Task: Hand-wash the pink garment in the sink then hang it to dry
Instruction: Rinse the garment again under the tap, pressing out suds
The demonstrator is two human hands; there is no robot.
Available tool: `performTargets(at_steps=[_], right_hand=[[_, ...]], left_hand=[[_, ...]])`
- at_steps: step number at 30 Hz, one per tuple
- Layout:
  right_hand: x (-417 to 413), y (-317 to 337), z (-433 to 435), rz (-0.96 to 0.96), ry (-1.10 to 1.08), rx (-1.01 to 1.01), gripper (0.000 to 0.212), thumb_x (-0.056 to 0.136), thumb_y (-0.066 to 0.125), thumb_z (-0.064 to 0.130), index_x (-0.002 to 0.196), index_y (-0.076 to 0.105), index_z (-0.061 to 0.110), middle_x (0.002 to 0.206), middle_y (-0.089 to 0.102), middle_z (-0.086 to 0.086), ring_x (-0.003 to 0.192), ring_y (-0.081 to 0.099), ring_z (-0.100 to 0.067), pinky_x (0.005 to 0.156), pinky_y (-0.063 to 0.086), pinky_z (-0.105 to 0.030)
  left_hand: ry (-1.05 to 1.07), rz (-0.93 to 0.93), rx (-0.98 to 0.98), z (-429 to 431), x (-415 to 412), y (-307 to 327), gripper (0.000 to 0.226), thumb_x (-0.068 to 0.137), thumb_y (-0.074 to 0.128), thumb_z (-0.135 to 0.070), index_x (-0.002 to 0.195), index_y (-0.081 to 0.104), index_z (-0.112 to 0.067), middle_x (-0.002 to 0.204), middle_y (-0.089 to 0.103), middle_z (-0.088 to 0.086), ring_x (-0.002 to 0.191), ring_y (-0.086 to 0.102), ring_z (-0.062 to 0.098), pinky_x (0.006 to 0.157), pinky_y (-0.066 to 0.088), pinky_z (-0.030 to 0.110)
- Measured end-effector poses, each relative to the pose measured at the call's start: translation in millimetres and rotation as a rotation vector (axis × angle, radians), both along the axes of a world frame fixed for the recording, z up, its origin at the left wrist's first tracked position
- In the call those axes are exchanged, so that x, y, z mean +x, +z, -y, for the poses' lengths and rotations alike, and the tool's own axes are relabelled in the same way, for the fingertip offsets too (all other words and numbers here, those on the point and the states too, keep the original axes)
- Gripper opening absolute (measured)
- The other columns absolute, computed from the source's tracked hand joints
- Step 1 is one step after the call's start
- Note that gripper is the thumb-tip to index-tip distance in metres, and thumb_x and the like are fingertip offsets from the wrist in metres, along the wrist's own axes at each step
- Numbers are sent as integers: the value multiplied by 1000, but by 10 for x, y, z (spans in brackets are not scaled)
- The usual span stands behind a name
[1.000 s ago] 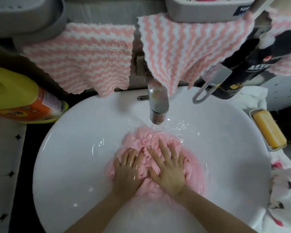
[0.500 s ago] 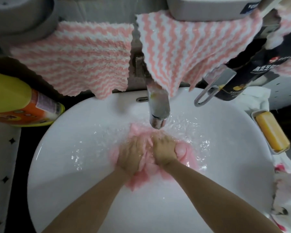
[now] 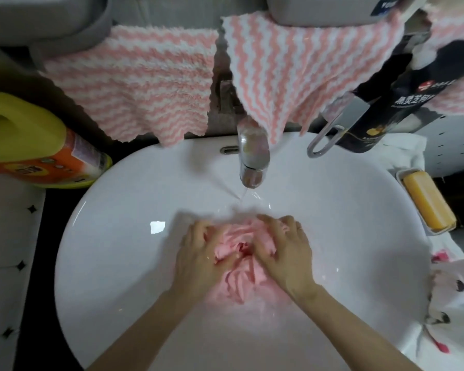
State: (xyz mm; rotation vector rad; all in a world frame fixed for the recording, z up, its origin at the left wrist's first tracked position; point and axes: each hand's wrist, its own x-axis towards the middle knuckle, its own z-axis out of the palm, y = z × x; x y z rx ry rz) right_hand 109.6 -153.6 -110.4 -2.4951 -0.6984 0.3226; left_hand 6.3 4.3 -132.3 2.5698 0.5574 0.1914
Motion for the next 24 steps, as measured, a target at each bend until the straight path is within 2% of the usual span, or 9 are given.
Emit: performTargets(at_steps=[2,4,8,11,13,16,18,20,24], right_hand=[[-85,-216,63,34,172,-173,62,85,32,72,142,34,46,151,31,-8,135,34,-38,104,34,-57],[-113,-411,86,-1,271,-271,67,85,28,73,147,14,51,161,3,1,145,12,-38,107,20,-65],[-57,-588,-59,135,293,-322,61,85,34,60,140,37,35,143,48,-8,117,54,-44,80,47,-62],[45,-634,-190,249,262,-350,57,80,33,58,127,43,28,116,66,-10,95,66,-40,70,53,-55],[107,-654,-254,261,240,-322,55,74,34,56,120,45,27,107,68,-10,91,67,-37,69,54,-51],[209,-722,-349,300,198,-264,48,72,36,51,111,46,25,99,69,-10,88,68,-34,70,55,-43],[281,-736,-433,343,172,-254,43,74,37,48,106,51,24,91,71,-7,80,69,-30,73,53,-36],[354,-687,-509,371,165,-244,39,74,38,46,93,64,23,74,68,-2,64,66,-24,57,47,-27],[455,-652,-645,214,164,-215,28,82,46,38,78,65,18,64,60,-4,58,59,-24,53,30,-26]], left_hand=[[-105,-97,172,143,-84,-211,71,72,49,-68,131,54,-27,138,43,10,124,43,31,95,41,55],[-122,-169,197,195,-85,-365,86,69,48,-71,141,42,-26,151,31,11,139,29,31,106,28,59],[-63,-101,250,256,33,-488,71,75,53,-57,134,43,-18,138,51,4,127,43,22,92,38,40],[-30,-18,348,213,158,-618,50,76,64,-37,119,56,-14,120,61,5,106,54,24,77,37,36],[1,40,447,179,227,-742,39,79,59,-34,112,57,-13,113,54,6,92,59,26,68,34,34],[70,62,503,142,363,-824,39,90,40,-43,115,52,-15,108,49,6,97,53,25,75,37,38],[77,73,451,104,455,-783,39,94,34,-44,112,52,-15,98,55,6,89,55,24,77,39,37],[17,103,410,29,518,-769,33,93,38,-40,102,54,-12,84,63,7,74,61,26,72,38,35],[-141,24,292,-112,594,-663,24,91,39,-30,95,54,-11,68,67,8,57,65,23,53,46,32]])
